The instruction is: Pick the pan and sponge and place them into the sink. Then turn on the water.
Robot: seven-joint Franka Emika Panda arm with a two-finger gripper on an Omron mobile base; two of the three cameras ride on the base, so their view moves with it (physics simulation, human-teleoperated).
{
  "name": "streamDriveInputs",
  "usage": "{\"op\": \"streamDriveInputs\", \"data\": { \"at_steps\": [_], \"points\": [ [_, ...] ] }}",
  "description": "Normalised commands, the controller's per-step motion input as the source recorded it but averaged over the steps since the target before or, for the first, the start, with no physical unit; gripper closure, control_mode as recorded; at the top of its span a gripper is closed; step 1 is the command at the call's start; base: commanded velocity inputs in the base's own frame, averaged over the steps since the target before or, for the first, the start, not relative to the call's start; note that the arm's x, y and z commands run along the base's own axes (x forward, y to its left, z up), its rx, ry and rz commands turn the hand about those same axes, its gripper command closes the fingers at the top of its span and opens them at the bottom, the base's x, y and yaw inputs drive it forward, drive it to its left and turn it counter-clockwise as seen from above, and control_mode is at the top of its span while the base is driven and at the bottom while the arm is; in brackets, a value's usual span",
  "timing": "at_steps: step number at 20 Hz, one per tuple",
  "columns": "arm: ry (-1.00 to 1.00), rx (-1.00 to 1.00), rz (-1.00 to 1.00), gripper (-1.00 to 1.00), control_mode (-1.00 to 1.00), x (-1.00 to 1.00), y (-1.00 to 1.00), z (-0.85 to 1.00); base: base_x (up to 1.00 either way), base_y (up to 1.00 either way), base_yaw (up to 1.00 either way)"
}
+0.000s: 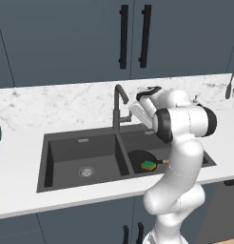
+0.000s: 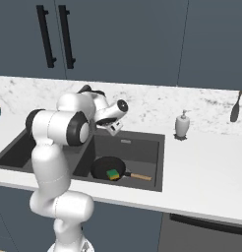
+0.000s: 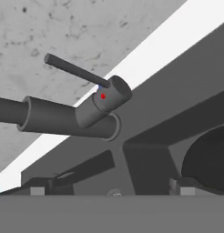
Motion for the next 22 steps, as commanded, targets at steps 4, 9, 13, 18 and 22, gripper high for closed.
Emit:
{"op": "streamDriveInputs", "data": {
  "at_steps": [4,9,13,18,22],
  "points": [
    [-0.02,0.0,0.0,-1.0,-1.0,0.29,0.0,-0.15,0.0,0.0,0.0],
    [-0.01,0.0,0.0,-1.0,-1.0,0.31,0.03,-0.09,0.0,0.0,0.0],
    [0.0,0.0,0.0,-1.0,-1.0,0.27,0.1,-0.04,0.0,0.0,0.0],
    [0.0,0.0,0.0,-1.0,-1.0,0.24,0.09,-0.05,0.0,0.0,0.0],
    [0.0,0.0,0.0,-1.0,-1.0,0.3,0.0,-0.06,0.0,0.0,0.0]
  ]
}}
